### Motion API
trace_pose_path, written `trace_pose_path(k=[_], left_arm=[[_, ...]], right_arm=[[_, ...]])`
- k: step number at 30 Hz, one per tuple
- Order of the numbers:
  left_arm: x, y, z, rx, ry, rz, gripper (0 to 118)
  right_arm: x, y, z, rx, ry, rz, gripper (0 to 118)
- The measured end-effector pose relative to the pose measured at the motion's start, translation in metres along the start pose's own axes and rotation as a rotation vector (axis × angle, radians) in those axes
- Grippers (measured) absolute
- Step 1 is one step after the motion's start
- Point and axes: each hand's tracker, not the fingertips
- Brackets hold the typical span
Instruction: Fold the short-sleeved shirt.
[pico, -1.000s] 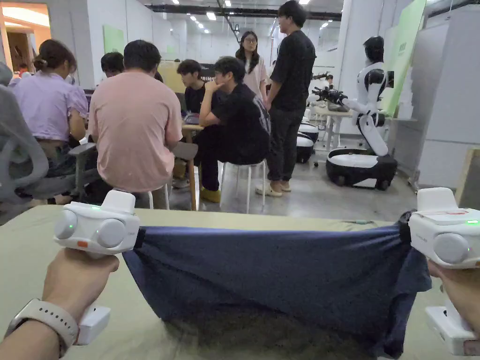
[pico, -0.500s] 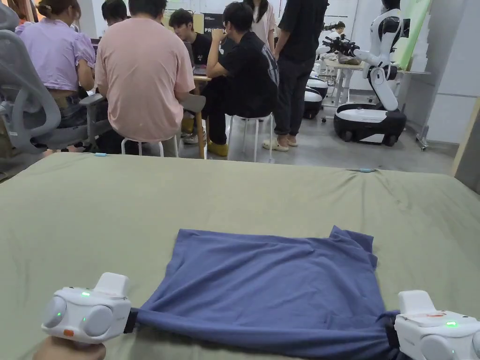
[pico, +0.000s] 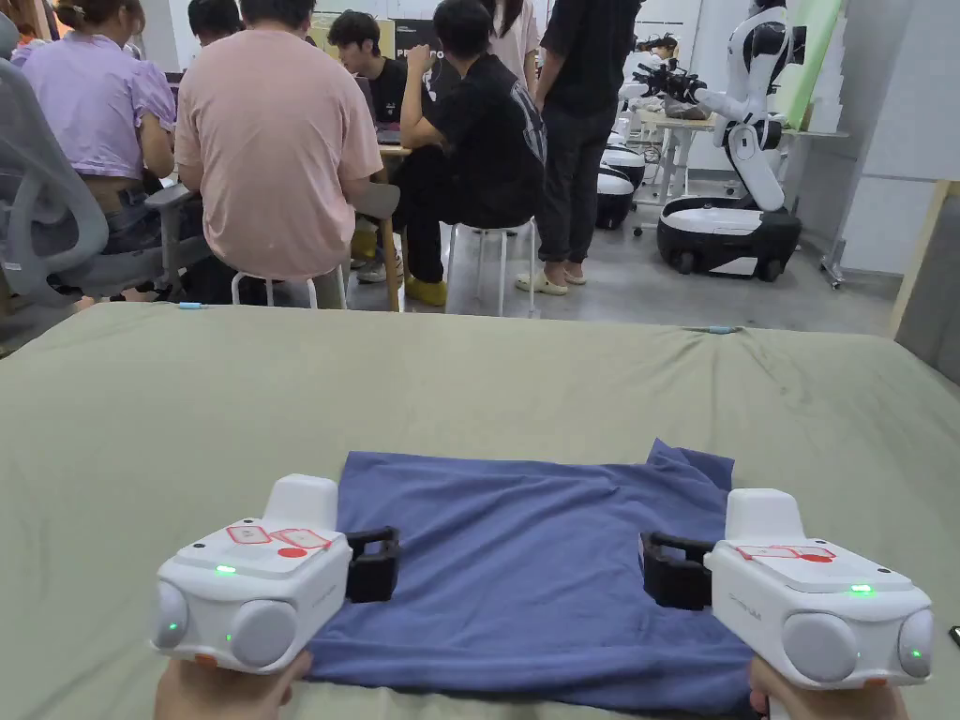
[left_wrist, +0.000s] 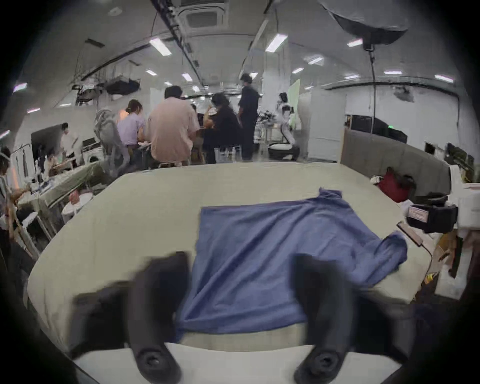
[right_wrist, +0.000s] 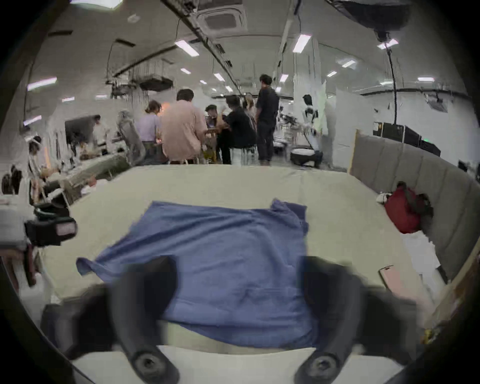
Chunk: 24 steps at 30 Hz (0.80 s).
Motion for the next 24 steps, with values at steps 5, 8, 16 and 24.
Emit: trace_pose_path(k=[5,8,16,24], left_arm=[[0.001,0.001,-0.004,-0.108,-0.013,-0.024,0],[-0.019,0.0,-0.012,-0.201,0.013,-0.021,0],[-0.108,-0.024,-0.024,-0.388,0.023,0.186,87],[-0.133,-0.06,-0.058,-0.534,0.025,0.249,78]], right_arm=[[-0.009,-0.005,-0.003,0.005,-0.005,0.021,0],[-0.015,-0.012,-0.006,-0.028,0.016,0.037,0],[-0.014,-0.017,-0.015,-0.063,0.031,0.051,0],[-0.016,-0.021,-0.021,-0.086,0.047,0.061,0]])
